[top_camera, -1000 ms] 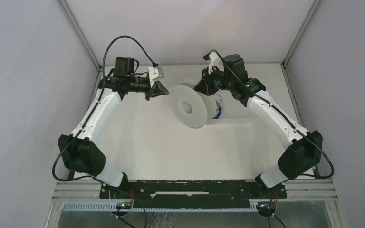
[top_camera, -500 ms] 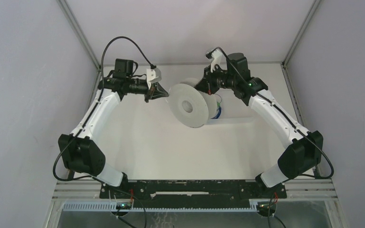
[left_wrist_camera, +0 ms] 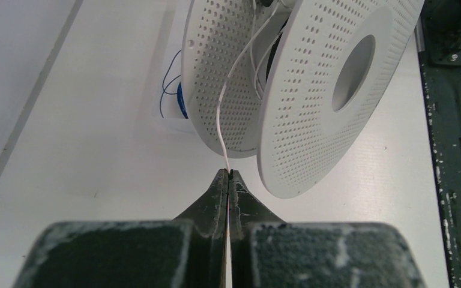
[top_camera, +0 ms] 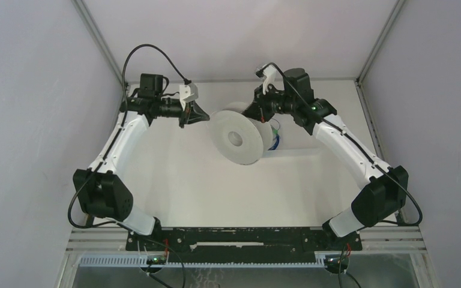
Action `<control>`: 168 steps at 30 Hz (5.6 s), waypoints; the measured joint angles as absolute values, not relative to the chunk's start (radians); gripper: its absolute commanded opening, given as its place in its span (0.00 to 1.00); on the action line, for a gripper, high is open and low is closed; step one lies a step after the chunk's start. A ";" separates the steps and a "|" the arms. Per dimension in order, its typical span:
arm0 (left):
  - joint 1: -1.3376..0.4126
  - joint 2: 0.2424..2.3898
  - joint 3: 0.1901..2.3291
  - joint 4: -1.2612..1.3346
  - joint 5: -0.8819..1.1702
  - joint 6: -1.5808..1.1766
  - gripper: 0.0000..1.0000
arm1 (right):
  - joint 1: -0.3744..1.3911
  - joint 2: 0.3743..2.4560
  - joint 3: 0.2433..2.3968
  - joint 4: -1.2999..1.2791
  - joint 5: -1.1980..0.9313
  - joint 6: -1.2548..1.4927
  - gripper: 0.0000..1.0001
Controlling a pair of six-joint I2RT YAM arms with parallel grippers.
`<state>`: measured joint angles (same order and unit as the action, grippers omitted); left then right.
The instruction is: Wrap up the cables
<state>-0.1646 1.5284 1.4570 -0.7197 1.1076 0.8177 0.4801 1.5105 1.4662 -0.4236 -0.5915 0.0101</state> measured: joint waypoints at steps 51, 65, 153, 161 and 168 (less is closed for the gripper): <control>-0.247 1.829 1.685 -1.375 1.393 1.159 0.37 | 0.436 1.510 1.466 -0.309 -0.795 0.213 0.00; -0.227 1.829 1.741 -1.325 1.256 0.992 0.48 | 0.432 1.508 1.466 -0.325 -0.781 0.133 0.00; -0.277 1.186 0.938 -0.929 0.642 0.987 0.69 | 0.413 1.736 1.449 -0.208 -0.579 0.519 0.00; -0.446 1.330 0.879 -0.739 0.450 0.976 0.65 | 0.385 1.715 1.449 -0.221 -0.550 0.519 0.00; -0.491 1.456 0.871 -0.639 0.318 0.967 0.66 | 0.373 1.715 1.449 -0.230 -0.547 0.519 0.00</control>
